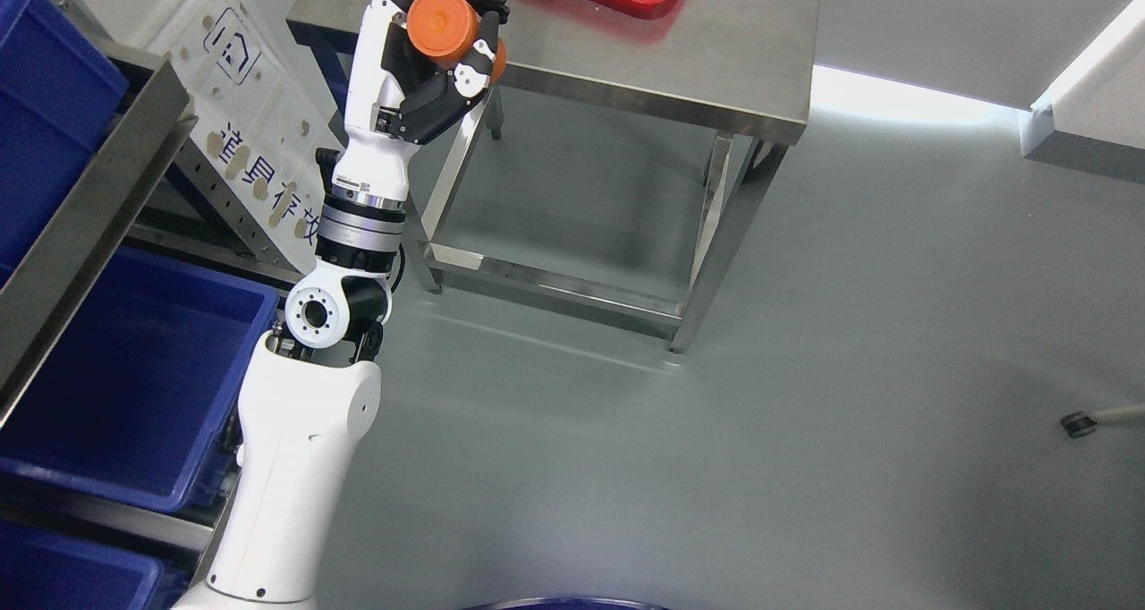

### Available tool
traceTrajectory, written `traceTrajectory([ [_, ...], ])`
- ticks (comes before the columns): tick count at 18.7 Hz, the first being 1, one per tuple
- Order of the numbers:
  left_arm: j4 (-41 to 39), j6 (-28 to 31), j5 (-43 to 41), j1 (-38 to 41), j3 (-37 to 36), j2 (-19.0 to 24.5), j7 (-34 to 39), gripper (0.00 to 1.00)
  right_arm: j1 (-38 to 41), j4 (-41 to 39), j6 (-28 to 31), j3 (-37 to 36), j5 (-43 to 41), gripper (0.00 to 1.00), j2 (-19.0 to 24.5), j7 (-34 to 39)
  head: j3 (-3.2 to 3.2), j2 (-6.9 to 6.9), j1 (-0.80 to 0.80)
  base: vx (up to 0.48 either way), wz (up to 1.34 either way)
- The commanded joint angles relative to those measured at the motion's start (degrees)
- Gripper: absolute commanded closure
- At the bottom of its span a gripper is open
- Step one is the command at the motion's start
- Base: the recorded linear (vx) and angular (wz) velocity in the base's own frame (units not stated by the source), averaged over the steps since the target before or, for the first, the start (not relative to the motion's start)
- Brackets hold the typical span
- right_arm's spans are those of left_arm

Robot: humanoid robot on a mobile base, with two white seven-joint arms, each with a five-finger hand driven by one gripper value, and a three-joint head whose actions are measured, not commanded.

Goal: Grab orange capacitor from left shelf to right desk
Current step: 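Carry the capacitor in the left hand while turning toward the steel table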

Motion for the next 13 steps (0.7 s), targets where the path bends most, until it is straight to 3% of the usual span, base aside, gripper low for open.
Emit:
traceTrajectory([
  [1, 2.80, 0.35, -0.41, -1.70, -2.78, 1.00, -0.29, 0.96, -0.09, -1.93, 0.00, -0.62, 0.26, 0.00, -1.00, 0.05, 0.00, 0.00, 0.00, 0.345, -0.02],
  [5, 3.33, 4.21, -0.41, -3.37, -3.04, 1.00, -0.37, 0.96, -0.09, -1.93, 0.00, -0.62, 0.26, 0.00, -1.00, 0.05, 0.00, 0.00, 0.00, 0.374, -0.03],
  [13, 10.26, 4.65, -2.25, -6.28, -7.52, 1.00, -0.46, 0.96, -0.09, -1.93, 0.00, -0.62, 0.26, 0.00, -1.00, 0.05, 0.00, 0.00, 0.00, 0.349, -0.03],
])
